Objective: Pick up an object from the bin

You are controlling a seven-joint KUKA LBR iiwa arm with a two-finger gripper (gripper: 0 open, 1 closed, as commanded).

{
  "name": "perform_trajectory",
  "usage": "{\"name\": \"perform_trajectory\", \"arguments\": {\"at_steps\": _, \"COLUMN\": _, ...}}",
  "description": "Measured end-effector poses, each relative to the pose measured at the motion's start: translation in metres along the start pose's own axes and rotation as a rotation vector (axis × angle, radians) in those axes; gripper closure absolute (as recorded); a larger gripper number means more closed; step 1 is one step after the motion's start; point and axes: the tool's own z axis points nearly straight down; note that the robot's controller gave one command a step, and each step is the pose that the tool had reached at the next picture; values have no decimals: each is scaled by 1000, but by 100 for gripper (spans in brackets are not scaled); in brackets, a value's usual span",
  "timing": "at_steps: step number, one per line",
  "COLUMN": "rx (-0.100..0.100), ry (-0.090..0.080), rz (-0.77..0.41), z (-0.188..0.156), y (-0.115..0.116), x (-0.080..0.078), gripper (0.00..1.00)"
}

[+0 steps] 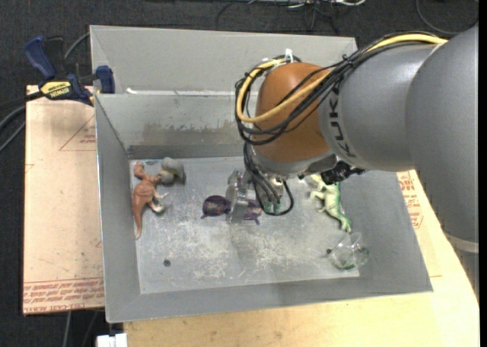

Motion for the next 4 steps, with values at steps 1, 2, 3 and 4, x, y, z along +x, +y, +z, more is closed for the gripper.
{"name": "perform_trajectory", "arguments": {"at_steps": 1, "rx": -1, "ry": -2, "rz": 0, "z": -18, "y": 0, "x": -1, "gripper": 100}}
{"name": "perform_trajectory", "arguments": {"at_steps": 2, "rx": -2, "ry": -5, "rz": 0, "z": -26, "y": 0, "x": -1, "gripper": 100}}
{"name": "perform_trajectory", "arguments": {"at_steps": 3, "rx": -2, "ry": -5, "rz": 0, "z": -28, "y": 0, "x": -1, "gripper": 100}}
{"name": "perform_trajectory", "arguments": {"at_steps": 4, "rx": -1, "ry": -3, "rz": 0, "z": -30, "y": 0, "x": -1, "gripper": 100}}
